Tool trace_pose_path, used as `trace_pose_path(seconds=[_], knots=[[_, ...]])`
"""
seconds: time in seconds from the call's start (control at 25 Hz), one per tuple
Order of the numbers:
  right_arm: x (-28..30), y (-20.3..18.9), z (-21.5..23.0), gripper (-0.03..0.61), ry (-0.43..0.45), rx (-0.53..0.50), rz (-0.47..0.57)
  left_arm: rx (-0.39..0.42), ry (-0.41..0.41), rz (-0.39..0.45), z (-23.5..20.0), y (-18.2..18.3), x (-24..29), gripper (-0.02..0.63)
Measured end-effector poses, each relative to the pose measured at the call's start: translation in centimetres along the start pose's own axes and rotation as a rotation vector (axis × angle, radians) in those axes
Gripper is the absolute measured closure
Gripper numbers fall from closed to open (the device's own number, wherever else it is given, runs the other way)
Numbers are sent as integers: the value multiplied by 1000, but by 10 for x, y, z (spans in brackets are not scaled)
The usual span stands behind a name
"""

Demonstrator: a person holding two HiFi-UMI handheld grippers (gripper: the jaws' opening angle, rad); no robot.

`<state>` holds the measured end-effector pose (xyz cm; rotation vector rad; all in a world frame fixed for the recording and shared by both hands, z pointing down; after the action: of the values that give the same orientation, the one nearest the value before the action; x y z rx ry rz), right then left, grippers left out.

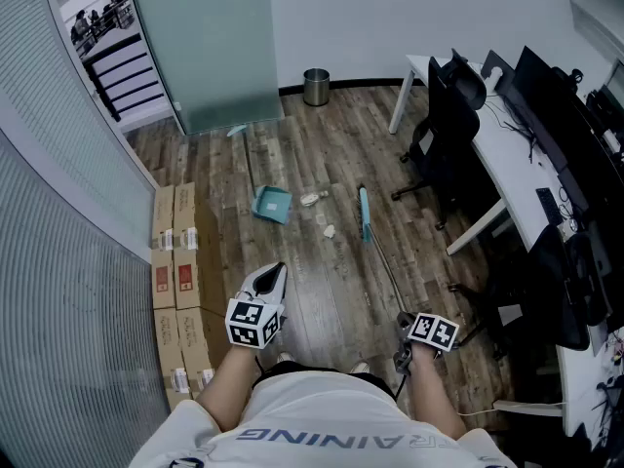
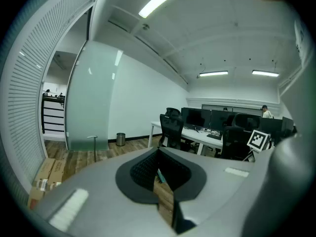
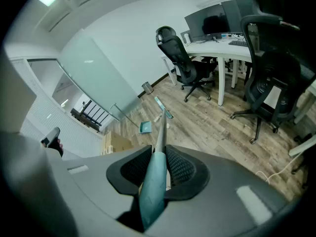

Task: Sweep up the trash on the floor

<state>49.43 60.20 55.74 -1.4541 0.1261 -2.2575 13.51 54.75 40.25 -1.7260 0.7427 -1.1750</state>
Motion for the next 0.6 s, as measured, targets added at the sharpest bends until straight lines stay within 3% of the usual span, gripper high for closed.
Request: trace_pose_path(seconds=[0.6], knots=[[9, -12, -23, 471, 10, 19, 15, -26, 20, 10, -35, -4, -19, 614]])
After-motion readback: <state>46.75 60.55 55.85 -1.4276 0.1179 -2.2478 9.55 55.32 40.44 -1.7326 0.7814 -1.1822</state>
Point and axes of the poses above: the fingertips, and each gripper's own axes: x forward along the fingers, z to its right, y out of its top, the point moved 1 cm from there along -x, backward along the fingers, and after that the axes turned 9 degrees about -z, right-handed, at the moved point
